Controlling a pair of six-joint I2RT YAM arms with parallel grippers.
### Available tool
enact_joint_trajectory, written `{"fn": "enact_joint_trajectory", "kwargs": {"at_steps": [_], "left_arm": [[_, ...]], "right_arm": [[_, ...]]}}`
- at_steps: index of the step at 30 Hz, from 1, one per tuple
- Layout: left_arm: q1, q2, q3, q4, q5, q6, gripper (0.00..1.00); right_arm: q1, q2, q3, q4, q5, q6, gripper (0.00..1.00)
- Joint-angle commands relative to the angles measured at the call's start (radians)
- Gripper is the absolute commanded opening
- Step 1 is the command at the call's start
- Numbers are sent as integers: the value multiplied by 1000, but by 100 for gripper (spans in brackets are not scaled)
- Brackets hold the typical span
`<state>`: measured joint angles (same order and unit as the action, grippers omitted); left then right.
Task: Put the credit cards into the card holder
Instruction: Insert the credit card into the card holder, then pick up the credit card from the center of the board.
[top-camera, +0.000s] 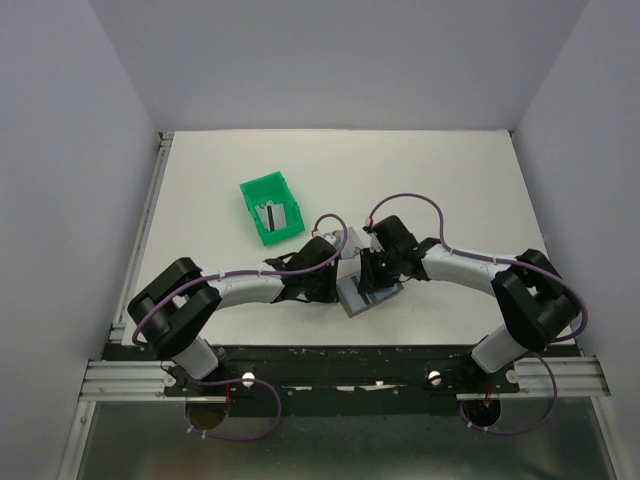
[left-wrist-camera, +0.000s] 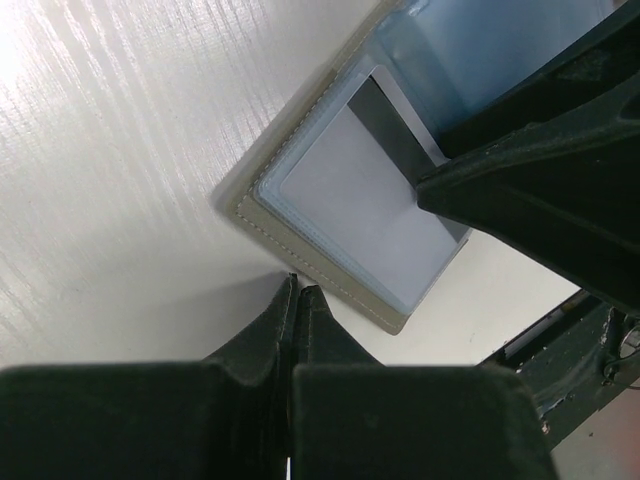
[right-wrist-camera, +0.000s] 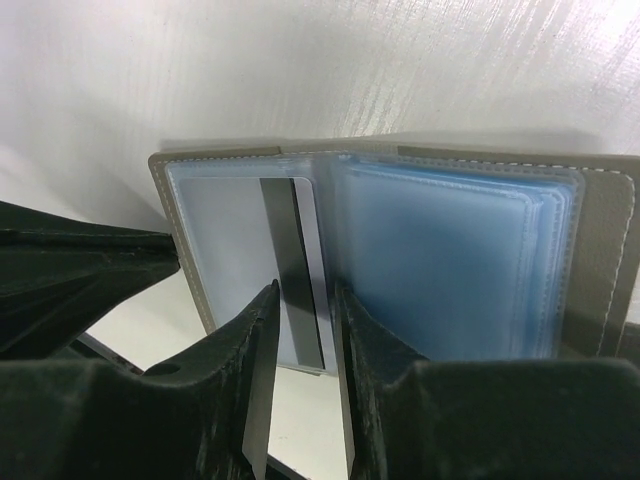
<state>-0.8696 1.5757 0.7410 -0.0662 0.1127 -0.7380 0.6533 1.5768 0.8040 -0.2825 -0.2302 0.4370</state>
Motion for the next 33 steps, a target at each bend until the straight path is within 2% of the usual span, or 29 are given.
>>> {"fn": "enact_joint_trajectory", "kwargs": {"at_steps": [1, 9, 16, 18, 24, 30, 33], "left_arm": [[0, 40, 8, -27, 4, 3, 0], [0, 52, 18, -29, 2, 2, 0], [0, 53, 23, -40, -2, 6, 0], [0, 47, 18, -46, -11, 5, 0], [0, -17, -14, -76, -90, -3, 0], [0, -94, -28, -116, -182, 2, 1], [0, -105, -20, -138, -194, 9, 7]], "right_arm": [[-1, 12, -35, 35, -40, 11, 37], [-1, 12, -72, 118, -182, 55, 35], [-1, -32, -81, 125, -230, 80, 34], [-1, -82, -78, 96, -193, 77, 36], [-4, -195, 36, -53, 43, 19, 42], [-41, -141, 158, -116, 114, -30, 42], [-58, -98, 199, -124, 117, -52, 42]]}}
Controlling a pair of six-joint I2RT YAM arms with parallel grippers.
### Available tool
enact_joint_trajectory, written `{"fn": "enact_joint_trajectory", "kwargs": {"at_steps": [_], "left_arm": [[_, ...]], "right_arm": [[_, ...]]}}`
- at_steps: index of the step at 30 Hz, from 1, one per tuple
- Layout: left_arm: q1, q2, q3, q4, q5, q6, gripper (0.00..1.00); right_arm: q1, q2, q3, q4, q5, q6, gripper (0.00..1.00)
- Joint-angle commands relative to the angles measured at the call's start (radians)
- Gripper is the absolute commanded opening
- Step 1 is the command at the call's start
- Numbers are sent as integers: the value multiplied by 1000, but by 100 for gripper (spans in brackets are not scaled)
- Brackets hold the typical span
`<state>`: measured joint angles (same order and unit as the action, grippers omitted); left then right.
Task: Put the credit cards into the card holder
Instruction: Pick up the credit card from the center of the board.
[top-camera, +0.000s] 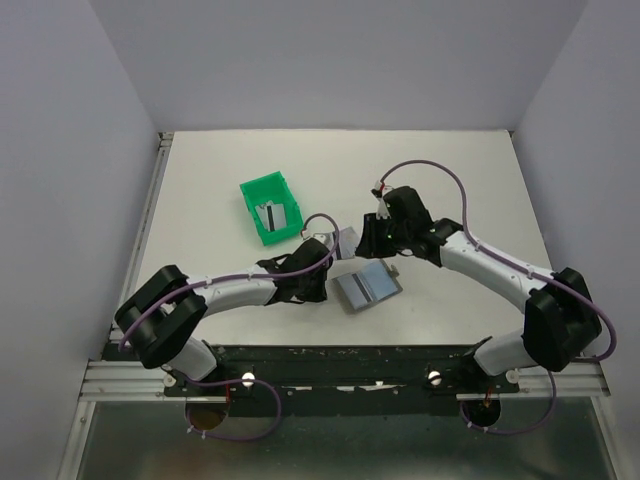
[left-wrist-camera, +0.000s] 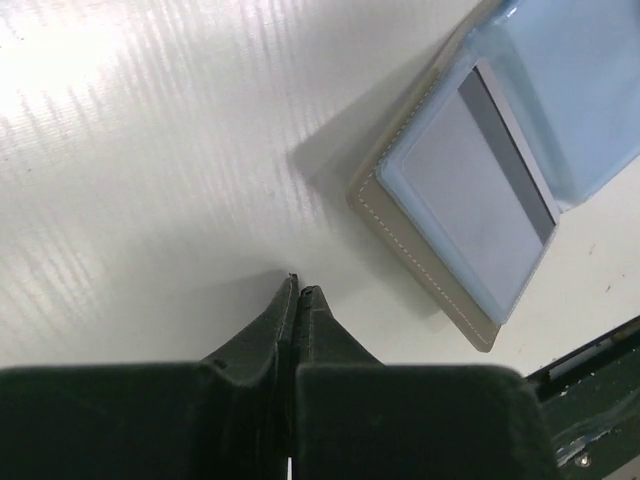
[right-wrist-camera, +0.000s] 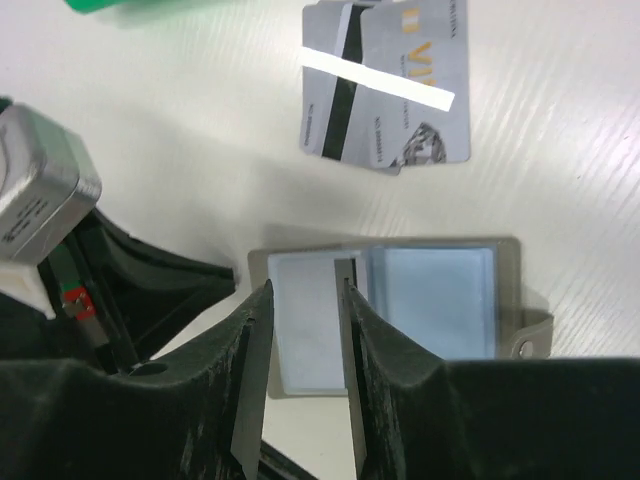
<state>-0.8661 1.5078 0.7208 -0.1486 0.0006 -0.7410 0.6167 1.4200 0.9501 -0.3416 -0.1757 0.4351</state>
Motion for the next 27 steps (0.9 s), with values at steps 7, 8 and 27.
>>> {"fn": "enact_joint_trajectory", "kwargs": {"at_steps": [7, 8, 27], "left_arm": [[-2, -77, -23, -45, -79, 8, 27], [-2, -83, -24, -46, -80, 5, 31], [85, -471, -110, -195, -395, -156, 0]], "right_arm": [[-60, 250, 147, -57, 68, -96, 35], [-61, 269, 154, -56, 67, -99, 33], [-61, 332, 0, 12, 70, -73, 30]]}}
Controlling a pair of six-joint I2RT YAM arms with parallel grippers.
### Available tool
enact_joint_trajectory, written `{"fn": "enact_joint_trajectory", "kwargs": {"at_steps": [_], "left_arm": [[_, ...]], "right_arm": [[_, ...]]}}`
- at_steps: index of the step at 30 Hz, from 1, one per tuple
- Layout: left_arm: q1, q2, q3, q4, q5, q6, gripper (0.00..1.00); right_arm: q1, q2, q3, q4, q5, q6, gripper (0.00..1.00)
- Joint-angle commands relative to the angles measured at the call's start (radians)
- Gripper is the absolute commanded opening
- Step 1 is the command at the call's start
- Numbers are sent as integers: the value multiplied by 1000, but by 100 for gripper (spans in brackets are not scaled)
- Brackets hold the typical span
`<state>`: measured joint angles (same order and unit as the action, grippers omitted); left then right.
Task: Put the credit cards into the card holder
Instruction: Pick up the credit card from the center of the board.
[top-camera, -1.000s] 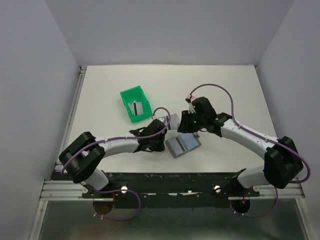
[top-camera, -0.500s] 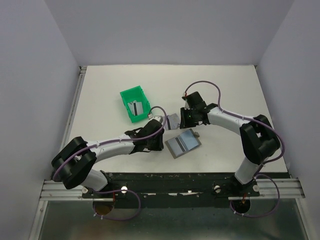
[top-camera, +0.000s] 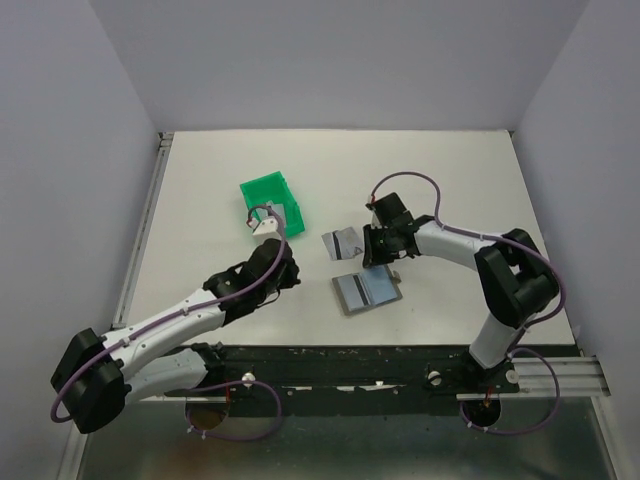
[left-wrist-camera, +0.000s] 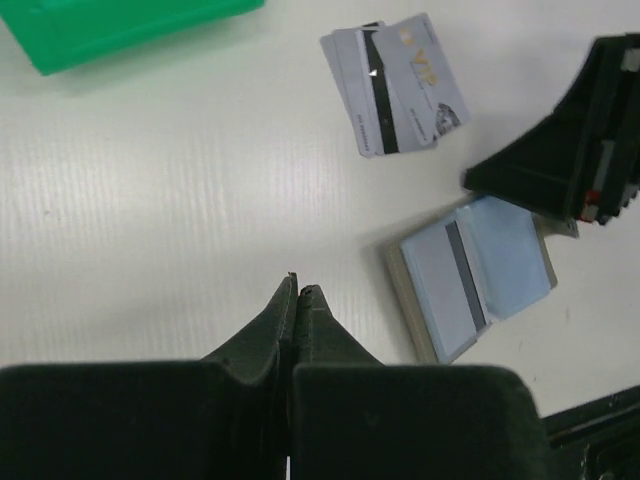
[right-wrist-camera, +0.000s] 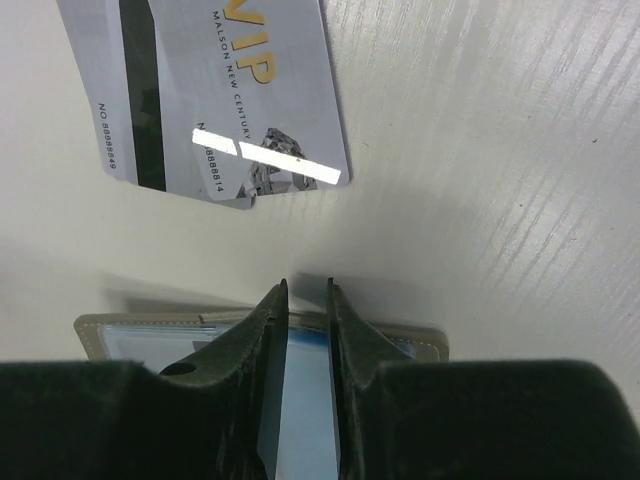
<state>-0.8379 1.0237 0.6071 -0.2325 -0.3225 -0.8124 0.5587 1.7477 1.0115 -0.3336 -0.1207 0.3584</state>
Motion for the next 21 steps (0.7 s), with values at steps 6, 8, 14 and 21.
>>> {"fn": "enact_joint_trajectory", "kwargs": {"at_steps": [6, 8, 14, 21], "left_arm": [[76, 21, -1, -122, -37, -97, 0], [79, -3, -38, -46, 14, -53, 0], [128, -70, -151, 188, 190, 1, 0], [149, -50, -104, 116, 177, 47, 0]], "right_arm": [[-3, -39, -103, 19, 4, 17, 30], [-3, -66, -97, 7, 9, 22, 30], [-3, -171, -88, -36, 38, 36, 30], [-23, -229, -31, 0, 24, 1, 43]]}}
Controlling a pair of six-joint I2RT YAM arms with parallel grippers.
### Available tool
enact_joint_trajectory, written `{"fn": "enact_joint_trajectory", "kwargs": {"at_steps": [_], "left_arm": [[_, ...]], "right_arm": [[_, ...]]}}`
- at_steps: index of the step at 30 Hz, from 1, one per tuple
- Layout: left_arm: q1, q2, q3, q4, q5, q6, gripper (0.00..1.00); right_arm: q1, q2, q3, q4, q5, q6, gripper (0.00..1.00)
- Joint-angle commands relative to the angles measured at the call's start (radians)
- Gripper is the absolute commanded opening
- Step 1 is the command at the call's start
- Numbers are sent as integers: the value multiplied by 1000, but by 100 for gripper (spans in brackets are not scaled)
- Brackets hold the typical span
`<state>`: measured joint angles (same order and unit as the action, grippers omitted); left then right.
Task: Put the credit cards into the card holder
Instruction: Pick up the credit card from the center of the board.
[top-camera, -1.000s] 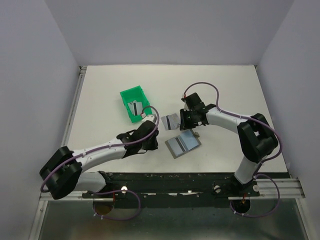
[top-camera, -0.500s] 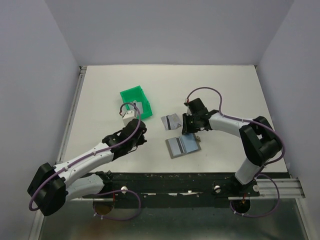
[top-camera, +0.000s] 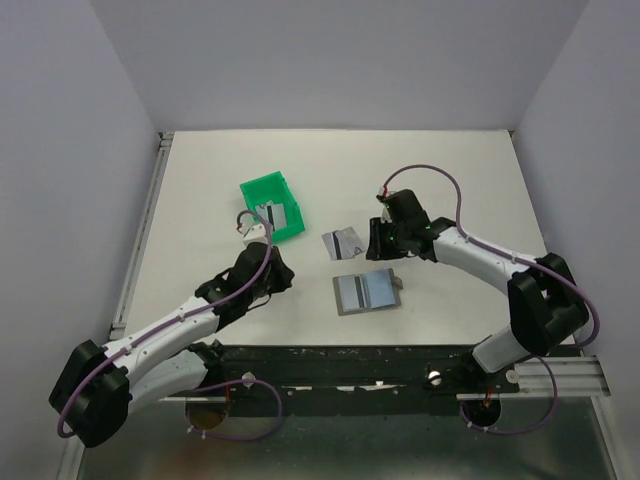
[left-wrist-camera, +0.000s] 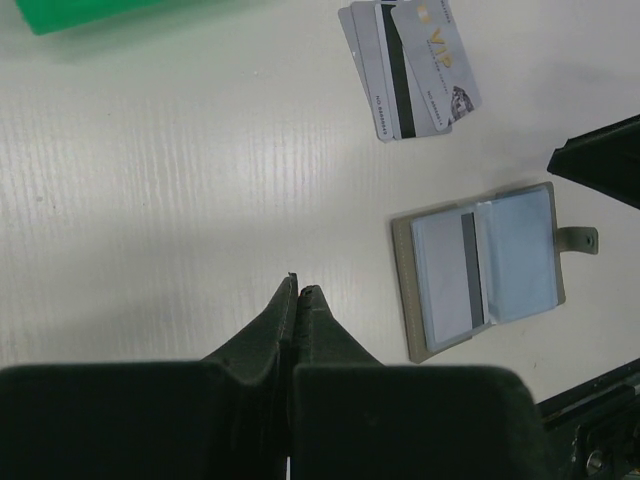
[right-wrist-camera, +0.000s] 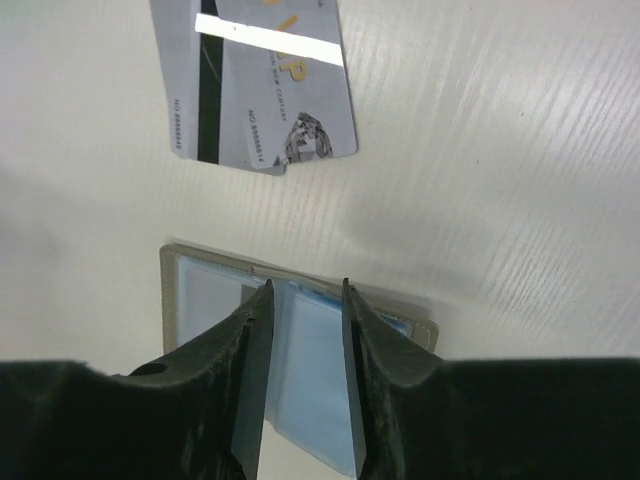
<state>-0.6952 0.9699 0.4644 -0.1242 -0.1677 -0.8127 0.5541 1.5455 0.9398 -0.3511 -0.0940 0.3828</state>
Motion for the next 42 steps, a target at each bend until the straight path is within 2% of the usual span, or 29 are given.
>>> {"fn": "enact_joint_trajectory", "kwargs": {"at_steps": [1, 4, 11, 14, 16, 19, 23, 31, 38, 42], "left_arm": [[6, 4, 43, 2, 17, 53, 0], [6, 10, 56, -12, 13, 60, 0], [6, 35, 65, -20, 20, 60, 0], [6, 35, 65, -26, 17, 60, 0], [5, 30, 60, -29, 17, 60, 0], [5, 29, 56, -28, 14, 57, 0], [8, 33, 56, -28, 17, 55, 0], [8, 33, 51, -35, 14, 47, 0], [6, 20, 39, -37, 11, 47, 0], [8, 23, 40, -37, 13, 47, 0]], "right_arm": [[-23, -21, 50, 30, -24, -31, 50], [-33, 30, 117, 34, -44, -64, 61], [-37, 224, 283, -12, -65, -123, 66], [-39, 304, 336, -35, -78, -150, 79], [-37, 332, 350, -42, -72, -162, 92], [-36, 353, 364, -51, -52, -174, 98], [-22, 387, 398, -71, -52, -193, 97], [33, 473, 476, -137, 3, -220, 88], [46, 481, 452, -147, 89, -199, 86], [47, 490, 452, -160, 88, -199, 85]]}}
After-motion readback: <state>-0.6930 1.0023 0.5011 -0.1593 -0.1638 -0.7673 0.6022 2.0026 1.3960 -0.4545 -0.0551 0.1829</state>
